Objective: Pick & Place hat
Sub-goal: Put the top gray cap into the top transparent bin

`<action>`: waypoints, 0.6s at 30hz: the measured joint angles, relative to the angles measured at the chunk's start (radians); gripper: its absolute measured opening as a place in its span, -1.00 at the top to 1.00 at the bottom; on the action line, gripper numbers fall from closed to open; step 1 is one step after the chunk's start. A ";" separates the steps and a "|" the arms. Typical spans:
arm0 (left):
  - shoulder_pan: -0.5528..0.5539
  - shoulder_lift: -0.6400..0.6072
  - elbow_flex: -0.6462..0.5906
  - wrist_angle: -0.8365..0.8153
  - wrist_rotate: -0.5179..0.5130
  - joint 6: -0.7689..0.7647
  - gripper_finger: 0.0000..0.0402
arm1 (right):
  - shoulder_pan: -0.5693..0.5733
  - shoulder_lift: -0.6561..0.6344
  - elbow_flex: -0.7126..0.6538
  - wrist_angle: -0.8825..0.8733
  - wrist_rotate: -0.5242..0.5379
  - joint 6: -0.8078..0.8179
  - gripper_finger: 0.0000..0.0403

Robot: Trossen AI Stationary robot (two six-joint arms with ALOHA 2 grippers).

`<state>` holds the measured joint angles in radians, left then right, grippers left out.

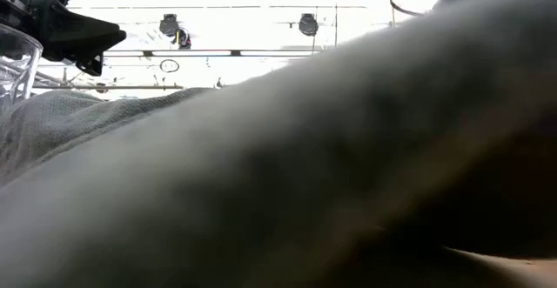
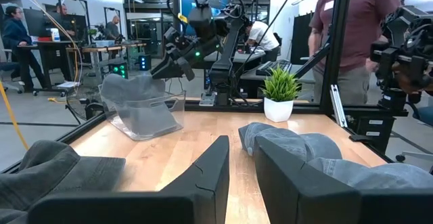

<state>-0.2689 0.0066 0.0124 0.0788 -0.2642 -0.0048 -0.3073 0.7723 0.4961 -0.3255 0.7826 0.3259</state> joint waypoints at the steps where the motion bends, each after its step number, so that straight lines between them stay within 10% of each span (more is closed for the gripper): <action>1: 0.000 0.000 0.000 0.000 0.000 0.000 0.62 | 0.000 0.000 0.000 0.017 0.001 -0.014 0.22; 10: 0.000 0.000 0.000 0.000 0.000 0.000 0.62 | 0.001 0.000 0.000 0.265 -0.012 -0.200 0.04; 18: 0.000 0.000 0.000 0.000 0.000 0.000 0.62 | 0.000 0.014 0.109 0.242 -0.308 -0.227 0.25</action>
<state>-0.2687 0.0067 0.0124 0.0788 -0.2642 -0.0048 -0.3069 0.7867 0.6051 -0.0840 0.4745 0.0986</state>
